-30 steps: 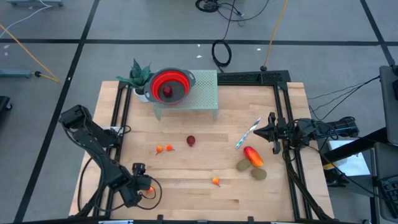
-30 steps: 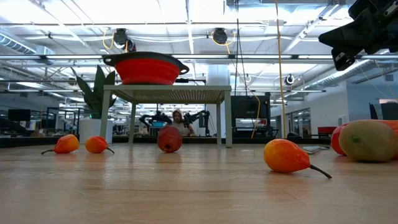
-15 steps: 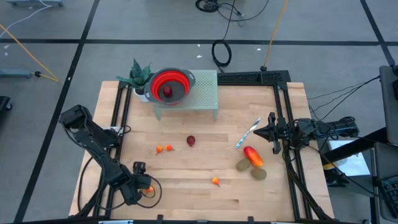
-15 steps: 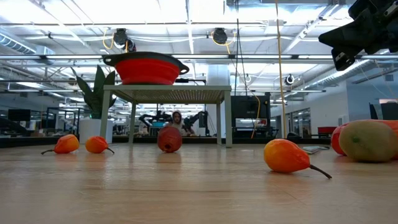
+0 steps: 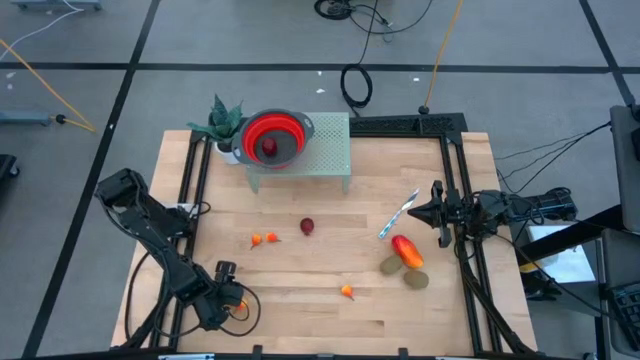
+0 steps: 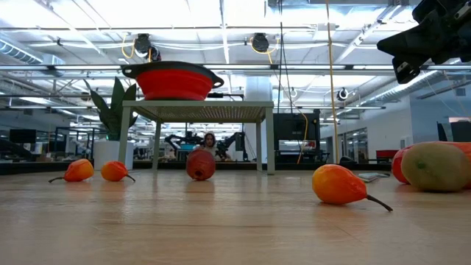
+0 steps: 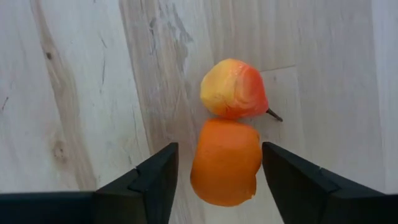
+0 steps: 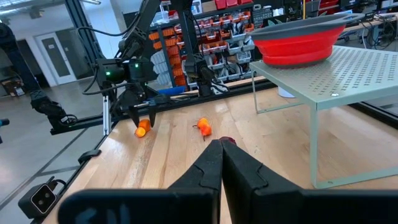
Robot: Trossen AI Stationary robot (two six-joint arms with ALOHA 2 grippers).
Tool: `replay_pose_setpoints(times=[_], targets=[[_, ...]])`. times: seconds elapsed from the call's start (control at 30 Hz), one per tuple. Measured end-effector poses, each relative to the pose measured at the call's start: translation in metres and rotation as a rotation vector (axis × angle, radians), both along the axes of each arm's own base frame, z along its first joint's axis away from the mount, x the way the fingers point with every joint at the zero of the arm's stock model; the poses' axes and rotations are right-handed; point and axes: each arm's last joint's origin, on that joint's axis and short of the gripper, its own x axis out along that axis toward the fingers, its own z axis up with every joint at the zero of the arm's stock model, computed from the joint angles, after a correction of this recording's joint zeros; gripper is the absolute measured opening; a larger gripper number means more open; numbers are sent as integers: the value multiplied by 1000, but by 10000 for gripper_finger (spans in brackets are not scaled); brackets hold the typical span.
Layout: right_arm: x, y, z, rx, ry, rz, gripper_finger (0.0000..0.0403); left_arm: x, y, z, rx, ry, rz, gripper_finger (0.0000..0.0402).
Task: Pick & Place Fruit
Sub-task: Put the orange into the red strainer bowl on the shelf
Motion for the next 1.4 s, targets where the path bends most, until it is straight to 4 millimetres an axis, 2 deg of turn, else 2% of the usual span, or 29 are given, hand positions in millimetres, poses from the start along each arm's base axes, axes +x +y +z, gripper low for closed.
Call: replay_pose_setpoints(times=[0.4,0.6,0.73,0.93,1.13,1.4], targets=[[0,0,0,0,0,1,0,-1,0,0,-17,26,28,128],[0,0,0,0,0,1,0,-6,2,2,-51,168,57,112],[0,0,0,0,0,1,0,-10,5,12,29,250,104,110],[0,0,0,0,0,0,0,-11,14,40,206,337,220,109],[0,0,0,0,0,1,0,-4,23,74,386,228,363,109],[0,0,0,0,0,1,0,14,32,108,533,-148,548,109]])
